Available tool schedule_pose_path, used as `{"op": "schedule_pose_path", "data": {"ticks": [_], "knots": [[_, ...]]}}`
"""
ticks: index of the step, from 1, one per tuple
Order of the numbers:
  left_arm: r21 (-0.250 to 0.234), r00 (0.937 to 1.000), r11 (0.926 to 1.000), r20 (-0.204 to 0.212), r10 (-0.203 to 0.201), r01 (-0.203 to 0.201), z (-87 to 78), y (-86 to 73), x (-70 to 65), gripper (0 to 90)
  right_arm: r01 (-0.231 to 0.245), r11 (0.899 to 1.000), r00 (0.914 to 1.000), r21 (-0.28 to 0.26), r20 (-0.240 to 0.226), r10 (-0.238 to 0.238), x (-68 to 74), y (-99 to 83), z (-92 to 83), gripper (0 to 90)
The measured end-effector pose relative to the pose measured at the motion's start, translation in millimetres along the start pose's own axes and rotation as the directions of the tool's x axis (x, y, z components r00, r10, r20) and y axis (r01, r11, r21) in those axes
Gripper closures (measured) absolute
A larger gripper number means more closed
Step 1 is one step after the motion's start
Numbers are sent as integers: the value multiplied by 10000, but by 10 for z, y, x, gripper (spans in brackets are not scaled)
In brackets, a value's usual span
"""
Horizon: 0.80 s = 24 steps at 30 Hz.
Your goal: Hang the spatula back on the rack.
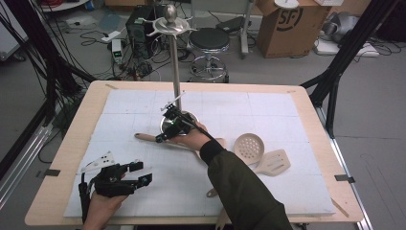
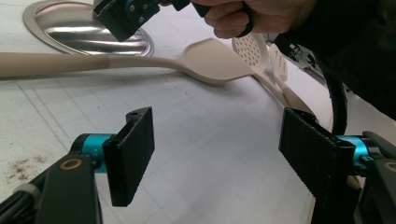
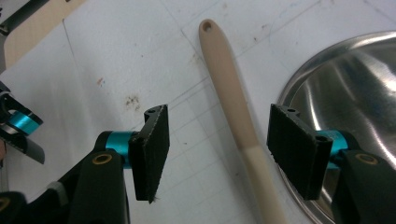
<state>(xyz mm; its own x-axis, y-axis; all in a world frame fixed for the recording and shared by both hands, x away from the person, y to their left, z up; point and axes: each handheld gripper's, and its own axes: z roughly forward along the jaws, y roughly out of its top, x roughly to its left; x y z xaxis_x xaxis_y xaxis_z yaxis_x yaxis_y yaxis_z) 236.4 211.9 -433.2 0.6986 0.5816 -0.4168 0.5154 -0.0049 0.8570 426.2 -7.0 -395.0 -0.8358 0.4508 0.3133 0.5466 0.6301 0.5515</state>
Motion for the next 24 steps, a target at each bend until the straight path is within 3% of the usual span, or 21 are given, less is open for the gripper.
{"op": "schedule_pose_path", "data": {"ticks": [8,10,14,17,24], "knots": [[7,10000,10000,-55,39,-39,-17,-9,-4,272,-96,9972,9994,742,326,72,-98,-40,116,410],[17,10000,10000,-70,27,-27,-16,-13,-4,272,164,9960,9997,880,156,-179,-108,-50,157,432],[15,10000,10000,-62,30,-30,-16,-13,-2,272,58,9908,9999,1350,125,-75,-82,-63,228,435],[-8,10000,10000,-54,50,-50,-17,-13,-2,272,-97,9891,9999,1467,99,84,-83,-71,256,434],[-30,10000,10000,-75,1,-2,-20,-15,4,272,28,9860,9996,1669,274,-75,-66,-77,302,474]]}}
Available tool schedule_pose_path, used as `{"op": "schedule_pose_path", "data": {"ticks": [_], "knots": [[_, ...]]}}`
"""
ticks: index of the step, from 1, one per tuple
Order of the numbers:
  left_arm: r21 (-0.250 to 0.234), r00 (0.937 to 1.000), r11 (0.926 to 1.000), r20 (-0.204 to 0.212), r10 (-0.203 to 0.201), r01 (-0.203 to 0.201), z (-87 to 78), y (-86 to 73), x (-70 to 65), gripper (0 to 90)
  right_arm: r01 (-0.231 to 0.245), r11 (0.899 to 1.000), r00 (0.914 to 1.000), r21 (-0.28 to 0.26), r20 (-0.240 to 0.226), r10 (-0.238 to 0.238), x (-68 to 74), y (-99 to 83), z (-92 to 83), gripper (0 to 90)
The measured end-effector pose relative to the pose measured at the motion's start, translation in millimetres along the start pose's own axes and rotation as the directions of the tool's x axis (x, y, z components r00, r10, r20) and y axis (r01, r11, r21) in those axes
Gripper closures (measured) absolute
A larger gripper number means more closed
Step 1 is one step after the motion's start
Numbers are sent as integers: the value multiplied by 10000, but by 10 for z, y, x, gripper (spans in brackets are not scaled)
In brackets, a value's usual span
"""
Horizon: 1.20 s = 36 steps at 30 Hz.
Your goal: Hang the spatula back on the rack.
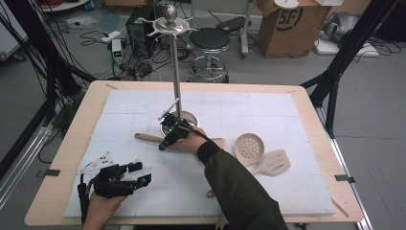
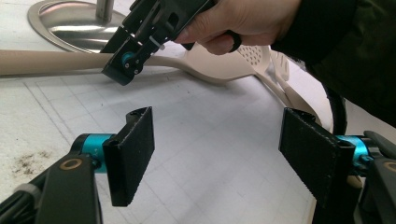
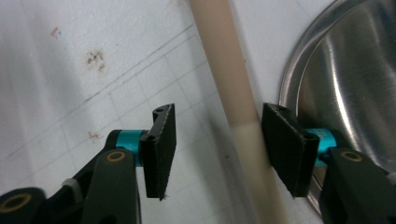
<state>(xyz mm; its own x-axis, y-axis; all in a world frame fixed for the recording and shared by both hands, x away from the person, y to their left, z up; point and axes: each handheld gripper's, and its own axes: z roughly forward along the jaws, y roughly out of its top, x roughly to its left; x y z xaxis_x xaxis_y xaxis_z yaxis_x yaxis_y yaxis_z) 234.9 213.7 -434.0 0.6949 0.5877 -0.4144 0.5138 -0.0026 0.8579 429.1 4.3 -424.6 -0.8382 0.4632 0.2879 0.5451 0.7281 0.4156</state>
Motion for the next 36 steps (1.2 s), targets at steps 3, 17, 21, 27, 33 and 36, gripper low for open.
{"op": "schedule_pose_path", "data": {"ticks": [3,17,21,27,33,36], "knots": [[10,10000,10000,-8,5,-5,6,0,-3,273,303,9995,9992,44,275,-304,17,-2,6,508],[-19,10000,10000,0,-53,53,-6,-4,-5,273,1885,9763,9575,1060,2013,-2067,195,52,42,712],[10,10000,10000,19,-6,6,-3,-5,-1,273,2313,9656,9457,1191,2056,-2519,212,56,47,737],[10,10000,10000,-37,-33,33,6,-6,-4,273,2979,9384,9048,1750,2615,-3360,366,51,68,771],[33,10000,10000,-57,-43,43,2,-11,6,274,3192,9361,9001,1480,2616,-3483,362,20,42,774],[24,10000,10000,-64,-58,58,0,-13,14,274,3196,9397,9040,1215,2583,-3408,346,8,-2,775]]}}
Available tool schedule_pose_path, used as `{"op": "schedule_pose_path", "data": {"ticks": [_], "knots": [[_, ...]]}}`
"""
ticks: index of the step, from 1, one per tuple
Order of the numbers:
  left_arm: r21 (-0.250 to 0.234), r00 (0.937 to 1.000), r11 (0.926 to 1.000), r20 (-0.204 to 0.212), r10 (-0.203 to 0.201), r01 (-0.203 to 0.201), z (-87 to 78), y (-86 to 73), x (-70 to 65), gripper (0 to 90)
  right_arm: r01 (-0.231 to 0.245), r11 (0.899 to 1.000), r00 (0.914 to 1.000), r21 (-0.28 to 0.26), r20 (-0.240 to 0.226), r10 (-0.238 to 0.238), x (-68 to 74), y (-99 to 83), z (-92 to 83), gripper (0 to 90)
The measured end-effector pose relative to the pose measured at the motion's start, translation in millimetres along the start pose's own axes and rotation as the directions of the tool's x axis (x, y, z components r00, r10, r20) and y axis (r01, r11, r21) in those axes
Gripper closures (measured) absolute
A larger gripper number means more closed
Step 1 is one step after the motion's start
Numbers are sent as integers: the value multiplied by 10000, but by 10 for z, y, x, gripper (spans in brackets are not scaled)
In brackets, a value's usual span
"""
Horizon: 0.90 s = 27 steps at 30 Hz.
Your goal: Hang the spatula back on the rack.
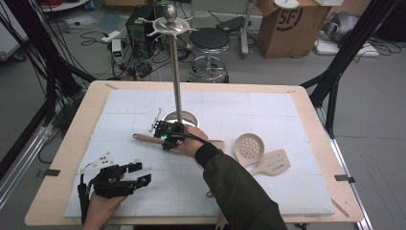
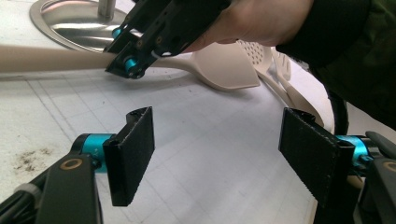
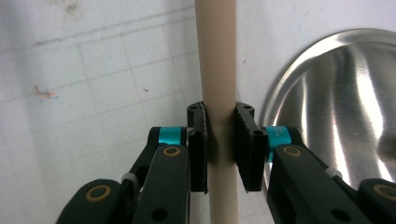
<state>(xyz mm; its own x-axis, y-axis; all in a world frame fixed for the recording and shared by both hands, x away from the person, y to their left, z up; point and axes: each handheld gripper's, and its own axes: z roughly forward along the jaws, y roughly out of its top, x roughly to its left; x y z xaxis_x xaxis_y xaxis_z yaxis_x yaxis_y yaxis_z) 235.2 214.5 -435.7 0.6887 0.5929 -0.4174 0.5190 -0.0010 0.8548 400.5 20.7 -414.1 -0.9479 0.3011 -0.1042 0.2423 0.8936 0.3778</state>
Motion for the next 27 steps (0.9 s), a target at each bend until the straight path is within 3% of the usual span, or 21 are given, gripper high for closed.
{"op": "schedule_pose_path", "data": {"ticks": [7,10,17,22,27], "knots": [[66,10000,10000,-21,58,-58,23,-1,-15,274,-560,9901,9977,-1285,-446,506,-108,-105,-217,774],[-9,9999,9999,-21,143,-143,24,2,-20,274,-515,9853,9970,-1627,-657,412,-151,-141,-288,774],[-119,9998,9997,3,213,-213,15,1,-26,274,-1005,9742,9916,-2019,-1001,816,-207,-189,-383,774],[-233,9994,9992,105,330,-327,10,4,-32,274,-1295,9587,9874,-2533,-1211,1014,-251,-228,-458,773],[-298,9991,9988,155,387,-382,4,5,-24,272,-1763,9267,9795,-3320,-1526,1316,-287,-284,-590,773]]}}
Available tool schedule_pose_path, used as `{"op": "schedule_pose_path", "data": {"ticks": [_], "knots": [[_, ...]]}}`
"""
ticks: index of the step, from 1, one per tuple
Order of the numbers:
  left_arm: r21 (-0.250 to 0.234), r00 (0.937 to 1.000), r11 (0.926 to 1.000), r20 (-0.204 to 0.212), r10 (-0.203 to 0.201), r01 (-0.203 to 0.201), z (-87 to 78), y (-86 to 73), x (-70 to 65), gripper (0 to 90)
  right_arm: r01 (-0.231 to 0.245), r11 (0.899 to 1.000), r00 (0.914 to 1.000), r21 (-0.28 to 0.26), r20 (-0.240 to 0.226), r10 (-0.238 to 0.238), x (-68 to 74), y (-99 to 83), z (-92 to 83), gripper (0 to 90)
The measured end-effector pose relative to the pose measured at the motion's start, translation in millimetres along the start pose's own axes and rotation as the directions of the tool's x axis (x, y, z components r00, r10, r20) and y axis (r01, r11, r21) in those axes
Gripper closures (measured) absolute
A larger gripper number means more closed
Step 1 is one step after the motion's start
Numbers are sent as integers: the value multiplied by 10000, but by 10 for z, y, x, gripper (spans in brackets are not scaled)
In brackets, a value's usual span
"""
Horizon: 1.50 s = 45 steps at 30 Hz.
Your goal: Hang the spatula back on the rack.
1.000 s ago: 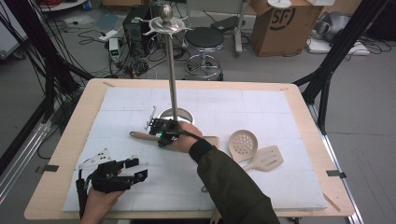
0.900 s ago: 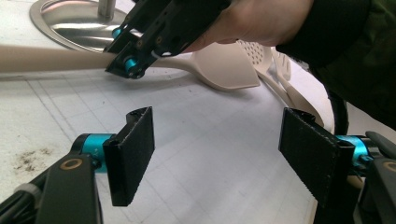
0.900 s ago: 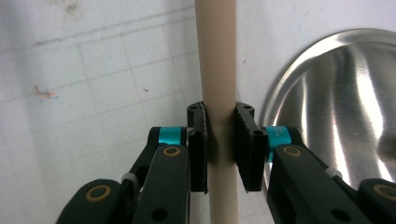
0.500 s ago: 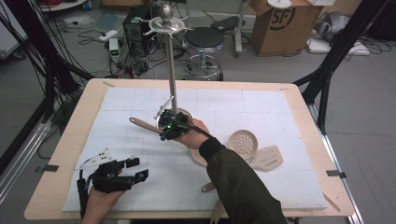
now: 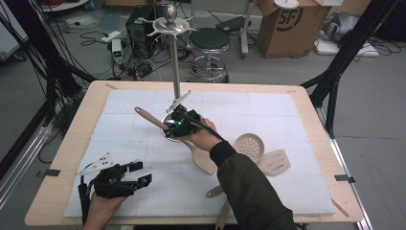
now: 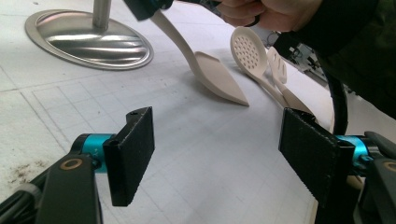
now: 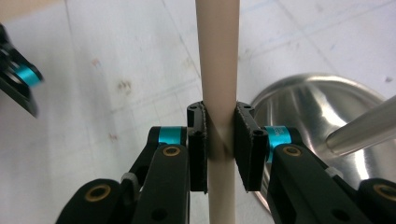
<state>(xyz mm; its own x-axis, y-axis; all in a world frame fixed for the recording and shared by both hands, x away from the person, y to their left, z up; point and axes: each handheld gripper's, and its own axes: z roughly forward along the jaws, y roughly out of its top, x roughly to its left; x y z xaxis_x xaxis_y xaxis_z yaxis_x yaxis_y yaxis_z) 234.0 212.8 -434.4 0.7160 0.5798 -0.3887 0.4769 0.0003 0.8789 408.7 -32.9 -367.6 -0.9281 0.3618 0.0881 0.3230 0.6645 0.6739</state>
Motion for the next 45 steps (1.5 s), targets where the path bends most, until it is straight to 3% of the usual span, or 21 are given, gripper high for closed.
{"op": "schedule_pose_path", "data": {"ticks": [9,15,20,26,31,35,45], "knots": [[26,10000,10000,-32,66,-66,9,-4,-12,264,-405,9878,9992,-1502,-49,402,-14,-100,-299,774],[-95,9999,9999,-124,86,-88,-10,0,-10,264,-459,9666,9988,-2520,19,480,-18,-214,-497,774],[-24,9998,9999,-130,130,-131,-7,-5,-21,264,-318,9337,9991,-3567,162,402,-11,-331,-668,774],[-100,9997,9999,-192,132,-134,-21,-8,-28,264,-333,9004,9987,-4338,215,473,-5,-370,-860,774],[-91,9996,9998,-225,166,-168,-19,-12,-28,264,-774,8608,9969,-5030,-304,719,-26,-392,-959,774],[-99,9996,9998,-234,176,-178,-20,-13,-28,264,-857,8402,9962,-5355,-332,804,-15,-398,-991,773],[-136,9995,9997,-252,186,-190,-22,-14,-33,265,-1000,7768,9947,-6218,-430,936,15,-393,-1058,773]]}}
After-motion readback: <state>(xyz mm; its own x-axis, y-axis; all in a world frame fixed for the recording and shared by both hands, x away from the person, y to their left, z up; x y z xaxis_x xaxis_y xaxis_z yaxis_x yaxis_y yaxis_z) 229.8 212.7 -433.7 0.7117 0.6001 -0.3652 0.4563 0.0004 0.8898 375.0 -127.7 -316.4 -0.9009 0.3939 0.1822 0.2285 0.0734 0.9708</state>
